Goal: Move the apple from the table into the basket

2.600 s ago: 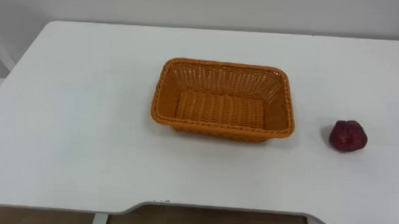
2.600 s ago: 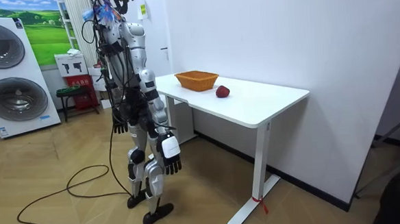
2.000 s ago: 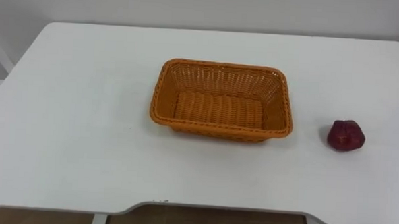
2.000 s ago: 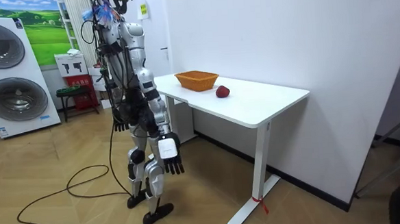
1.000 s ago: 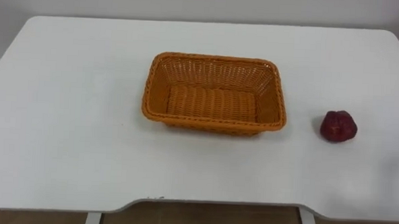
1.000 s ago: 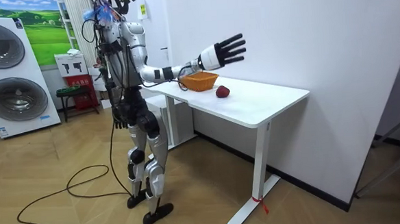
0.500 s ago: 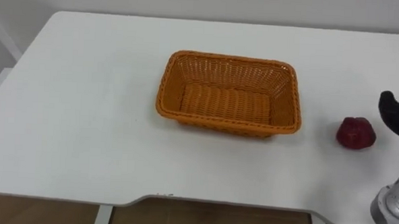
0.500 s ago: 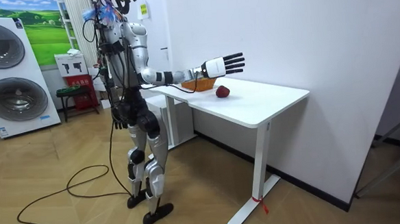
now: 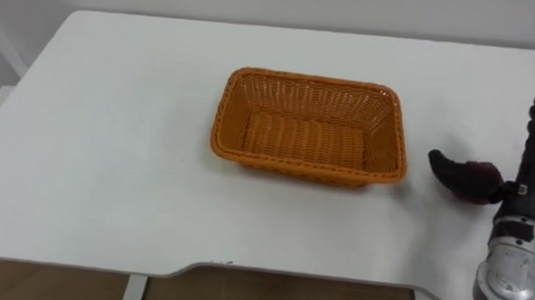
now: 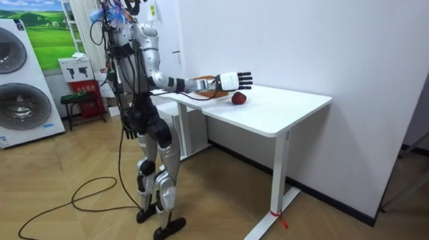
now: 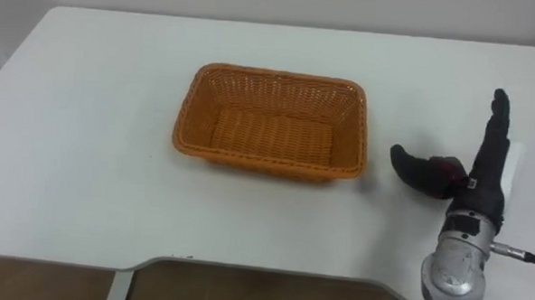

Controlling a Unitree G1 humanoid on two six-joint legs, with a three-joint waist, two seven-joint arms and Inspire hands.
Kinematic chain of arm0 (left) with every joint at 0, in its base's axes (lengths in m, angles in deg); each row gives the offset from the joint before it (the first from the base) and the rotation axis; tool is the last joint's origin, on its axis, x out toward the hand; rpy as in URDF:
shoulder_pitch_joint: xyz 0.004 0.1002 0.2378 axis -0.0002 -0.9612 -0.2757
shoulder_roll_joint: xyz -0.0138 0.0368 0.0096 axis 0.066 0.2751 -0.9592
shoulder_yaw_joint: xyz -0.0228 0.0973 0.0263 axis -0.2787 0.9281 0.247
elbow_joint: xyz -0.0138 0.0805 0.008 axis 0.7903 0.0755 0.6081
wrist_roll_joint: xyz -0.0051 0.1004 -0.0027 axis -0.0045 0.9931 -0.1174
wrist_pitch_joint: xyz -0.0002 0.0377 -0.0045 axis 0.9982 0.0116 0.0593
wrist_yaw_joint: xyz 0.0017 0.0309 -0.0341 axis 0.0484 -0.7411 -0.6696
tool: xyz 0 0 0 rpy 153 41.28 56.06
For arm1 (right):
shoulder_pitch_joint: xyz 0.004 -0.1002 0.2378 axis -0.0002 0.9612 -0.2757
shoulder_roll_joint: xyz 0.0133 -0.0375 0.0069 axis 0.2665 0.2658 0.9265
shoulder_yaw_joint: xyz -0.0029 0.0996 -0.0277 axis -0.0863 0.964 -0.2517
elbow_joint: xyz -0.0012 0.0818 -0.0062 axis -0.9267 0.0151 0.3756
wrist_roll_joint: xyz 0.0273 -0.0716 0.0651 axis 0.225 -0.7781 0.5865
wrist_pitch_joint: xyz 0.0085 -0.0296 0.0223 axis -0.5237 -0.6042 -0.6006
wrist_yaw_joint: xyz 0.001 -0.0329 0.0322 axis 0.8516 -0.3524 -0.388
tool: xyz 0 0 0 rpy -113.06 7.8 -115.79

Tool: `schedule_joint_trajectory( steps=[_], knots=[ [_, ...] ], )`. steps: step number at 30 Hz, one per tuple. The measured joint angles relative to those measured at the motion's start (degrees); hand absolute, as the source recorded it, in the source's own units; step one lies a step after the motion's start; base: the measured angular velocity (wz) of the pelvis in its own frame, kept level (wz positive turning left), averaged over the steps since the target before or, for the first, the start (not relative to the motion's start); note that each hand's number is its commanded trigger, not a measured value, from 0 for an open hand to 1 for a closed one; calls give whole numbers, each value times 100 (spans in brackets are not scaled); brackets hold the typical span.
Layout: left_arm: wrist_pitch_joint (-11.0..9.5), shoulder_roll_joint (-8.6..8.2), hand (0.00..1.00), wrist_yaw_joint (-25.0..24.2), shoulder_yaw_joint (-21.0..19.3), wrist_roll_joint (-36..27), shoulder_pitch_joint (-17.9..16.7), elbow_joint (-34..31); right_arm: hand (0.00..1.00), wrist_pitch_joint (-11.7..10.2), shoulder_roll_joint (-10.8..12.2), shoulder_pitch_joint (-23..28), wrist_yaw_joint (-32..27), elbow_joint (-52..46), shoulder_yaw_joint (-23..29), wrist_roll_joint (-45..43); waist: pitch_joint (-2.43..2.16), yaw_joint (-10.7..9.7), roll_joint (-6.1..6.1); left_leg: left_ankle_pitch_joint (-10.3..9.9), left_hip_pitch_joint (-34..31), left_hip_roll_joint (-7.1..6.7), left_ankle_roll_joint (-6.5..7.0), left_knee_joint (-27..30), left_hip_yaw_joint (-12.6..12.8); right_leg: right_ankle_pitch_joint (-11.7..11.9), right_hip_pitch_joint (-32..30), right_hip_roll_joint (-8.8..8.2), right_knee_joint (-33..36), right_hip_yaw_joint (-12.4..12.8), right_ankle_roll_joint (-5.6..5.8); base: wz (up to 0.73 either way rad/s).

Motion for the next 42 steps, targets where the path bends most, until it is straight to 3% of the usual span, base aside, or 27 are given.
schedule_joint_trajectory(
  steps=[10,14,15,16,22,25,32,38,42],
  knots=[
    [3,-3,0,-77,-69,8,-32,88,0,-17,67,61,241,1003,5,-53,16,61,16,0,119,5,1,16,-29,2,159,-6,-15,-55,0,2],
    [1,0,0,-81,-68,17,-33,77,4,-216,65,-49,241,1460,8,-55,16,47,16,-1,121,5,0,17,-62,10,201,-7,-9,-86,0,4],
    [2,0,0,-85,-68,17,-43,87,84,-266,66,-90,242,1576,8,-55,11,49,7,-1,122,4,0,17,-71,12,206,-7,-6,-91,1,5],
    [5,0,0,-90,-68,20,-51,91,100,-273,66,-113,243,1609,9,-64,11,49,5,-1,122,4,0,17,-71,14,208,-7,-5,-91,1,0],
    [21,18,0,-193,-147,132,-67,93,100,-438,62,-192,163,1976,191,-300,9,37,2,-3,145,-2,1,13,-161,22,268,-16,-14,-162,3,4],
    [50,19,0,-195,-193,161,-66,104,100,-447,-59,-341,110,2236,378,-459,8,38,2,-3,144,0,1,14,-163,22,269,-13,-16,-161,3,0],
    [94,18,0,-195,-251,174,-104,100,100,-408,-61,-456,-52,2386,592,-493,-46,57,-58,0,167,-3,-4,23,-172,28,305,3,-99,-165,-5,0],
    [95,18,0,-195,-242,167,-78,94,100,-363,9,-480,-42,2372,653,-375,-36,46,-40,0,267,-5,-4,-1,-146,30,428,7,-186,-140,-2,0],
    [91,16,0,-204,-240,159,-61,92,100,-194,180,-380,27,1921,667,-464,-5,5,18,-2,247,2,-6,-30,-134,30,385,10,-152,-140,-2,0]
  ],
)
